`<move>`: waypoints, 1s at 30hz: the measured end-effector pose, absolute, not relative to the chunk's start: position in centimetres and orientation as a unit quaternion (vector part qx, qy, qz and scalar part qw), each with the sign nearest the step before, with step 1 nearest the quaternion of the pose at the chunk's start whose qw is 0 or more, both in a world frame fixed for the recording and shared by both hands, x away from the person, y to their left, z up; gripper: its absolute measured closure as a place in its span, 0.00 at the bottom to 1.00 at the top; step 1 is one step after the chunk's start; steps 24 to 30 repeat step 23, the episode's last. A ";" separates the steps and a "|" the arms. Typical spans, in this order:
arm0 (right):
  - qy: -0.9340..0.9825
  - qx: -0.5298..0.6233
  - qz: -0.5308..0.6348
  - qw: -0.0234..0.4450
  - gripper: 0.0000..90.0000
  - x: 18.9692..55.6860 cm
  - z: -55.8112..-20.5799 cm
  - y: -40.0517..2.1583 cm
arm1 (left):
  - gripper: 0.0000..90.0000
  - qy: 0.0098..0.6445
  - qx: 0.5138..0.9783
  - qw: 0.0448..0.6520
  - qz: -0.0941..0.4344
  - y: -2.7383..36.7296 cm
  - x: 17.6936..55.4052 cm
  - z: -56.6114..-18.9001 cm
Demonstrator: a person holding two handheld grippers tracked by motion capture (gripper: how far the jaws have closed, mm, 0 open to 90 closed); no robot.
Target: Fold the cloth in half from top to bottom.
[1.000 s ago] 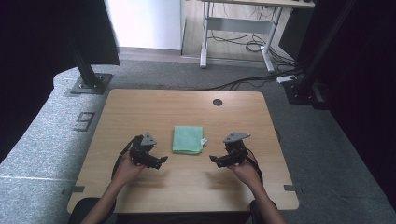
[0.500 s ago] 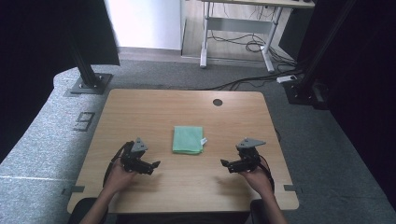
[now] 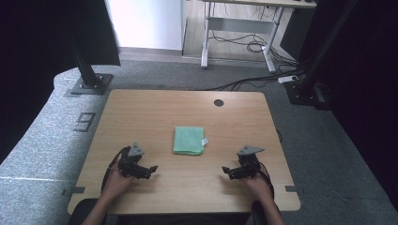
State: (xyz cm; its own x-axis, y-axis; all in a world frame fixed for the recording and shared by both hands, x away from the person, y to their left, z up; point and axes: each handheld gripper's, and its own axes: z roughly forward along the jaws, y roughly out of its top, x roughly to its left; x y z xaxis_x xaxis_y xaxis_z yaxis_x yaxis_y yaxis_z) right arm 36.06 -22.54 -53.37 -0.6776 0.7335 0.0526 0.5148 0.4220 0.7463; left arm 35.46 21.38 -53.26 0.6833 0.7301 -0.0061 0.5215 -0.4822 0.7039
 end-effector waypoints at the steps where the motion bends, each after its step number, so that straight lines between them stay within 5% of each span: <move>1: 0.832 0.375 0.384 0.141 0.04 36.1 -53.6 -22.5 | 0.00 0.368 0.849 0.348 0.148 21.3 35.5 -53.4; 30: 0.846 0.365 0.358 0.151 0.00 35.9 -55.7 -20.9 | 0.00 0.367 0.861 0.325 0.134 20.4 35.7 -54.9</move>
